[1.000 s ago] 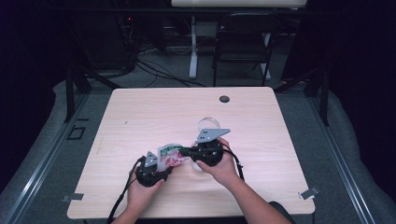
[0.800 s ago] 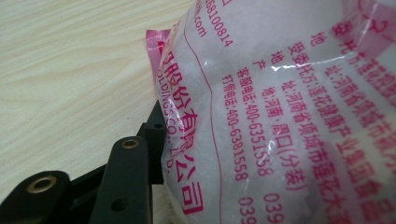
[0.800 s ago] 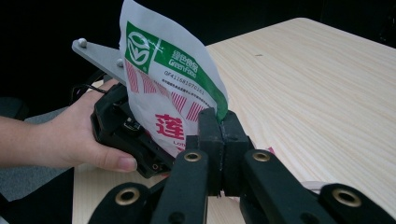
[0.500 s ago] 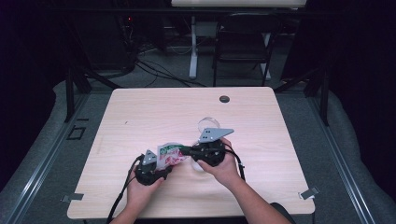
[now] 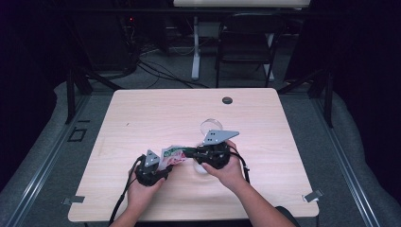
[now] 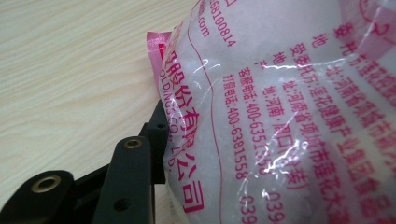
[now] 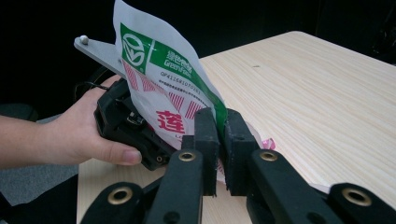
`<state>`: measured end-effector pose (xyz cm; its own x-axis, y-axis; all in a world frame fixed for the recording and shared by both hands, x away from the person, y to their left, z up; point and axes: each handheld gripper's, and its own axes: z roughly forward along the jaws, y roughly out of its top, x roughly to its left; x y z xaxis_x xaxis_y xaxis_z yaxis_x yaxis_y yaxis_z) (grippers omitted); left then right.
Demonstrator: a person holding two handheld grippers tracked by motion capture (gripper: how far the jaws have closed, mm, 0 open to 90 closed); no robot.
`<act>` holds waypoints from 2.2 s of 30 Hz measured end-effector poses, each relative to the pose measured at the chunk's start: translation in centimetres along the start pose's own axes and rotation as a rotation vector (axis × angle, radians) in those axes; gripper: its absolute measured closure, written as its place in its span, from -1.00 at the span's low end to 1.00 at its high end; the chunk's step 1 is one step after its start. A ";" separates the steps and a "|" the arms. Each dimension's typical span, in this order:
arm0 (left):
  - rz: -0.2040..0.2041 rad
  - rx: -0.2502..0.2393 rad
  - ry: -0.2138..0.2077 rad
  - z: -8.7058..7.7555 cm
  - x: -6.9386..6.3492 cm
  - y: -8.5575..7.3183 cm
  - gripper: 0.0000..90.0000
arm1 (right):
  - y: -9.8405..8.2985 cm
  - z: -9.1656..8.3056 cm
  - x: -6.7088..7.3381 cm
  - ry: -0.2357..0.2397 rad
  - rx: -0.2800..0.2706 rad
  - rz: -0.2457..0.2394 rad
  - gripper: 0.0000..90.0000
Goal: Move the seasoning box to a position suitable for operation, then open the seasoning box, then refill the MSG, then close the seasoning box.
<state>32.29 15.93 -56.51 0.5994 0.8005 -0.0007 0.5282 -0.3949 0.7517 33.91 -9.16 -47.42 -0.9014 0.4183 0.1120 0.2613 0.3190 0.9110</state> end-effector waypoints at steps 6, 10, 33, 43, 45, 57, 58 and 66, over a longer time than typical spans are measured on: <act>0.029 -0.003 0.041 -0.4 0.2 0.4 0.28 | 0.0 0.1 0.0 -0.005 0.030 0.000 0.71; 0.021 -0.014 0.038 -0.7 0.4 0.9 0.28 | 0.4 0.1 -0.1 -0.006 0.051 0.001 0.54; 0.037 -0.003 0.080 -0.7 2.0 4.6 0.28 | 2.9 -1.6 -2.4 -0.061 0.036 0.012 0.08; 0.089 0.011 0.093 0.0 1.2 5.8 0.28 | 2.4 -2.3 -2.6 -0.085 0.029 0.007 0.08; 0.104 0.013 0.102 0.1 1.0 6.0 0.28 | 2.3 -2.5 -2.6 -0.090 0.028 0.005 0.08; 0.157 0.019 0.119 0.3 0.4 7.1 0.28 | 2.3 -3.1 -2.6 -0.099 0.009 0.003 0.06; 0.158 0.021 0.120 0.3 0.4 7.1 0.28 | 2.3 -3.1 -2.5 -0.097 0.010 0.001 0.06; 0.184 0.025 0.137 0.3 0.5 7.5 0.28 | 2.3 -3.3 -2.5 -0.090 0.018 -0.014 0.07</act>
<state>36.75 13.25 -51.04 0.6005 0.7669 0.2263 0.4330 -0.5498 0.7143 35.61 -12.21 -44.27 -0.8705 0.4882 0.0620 0.2555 0.3408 0.9047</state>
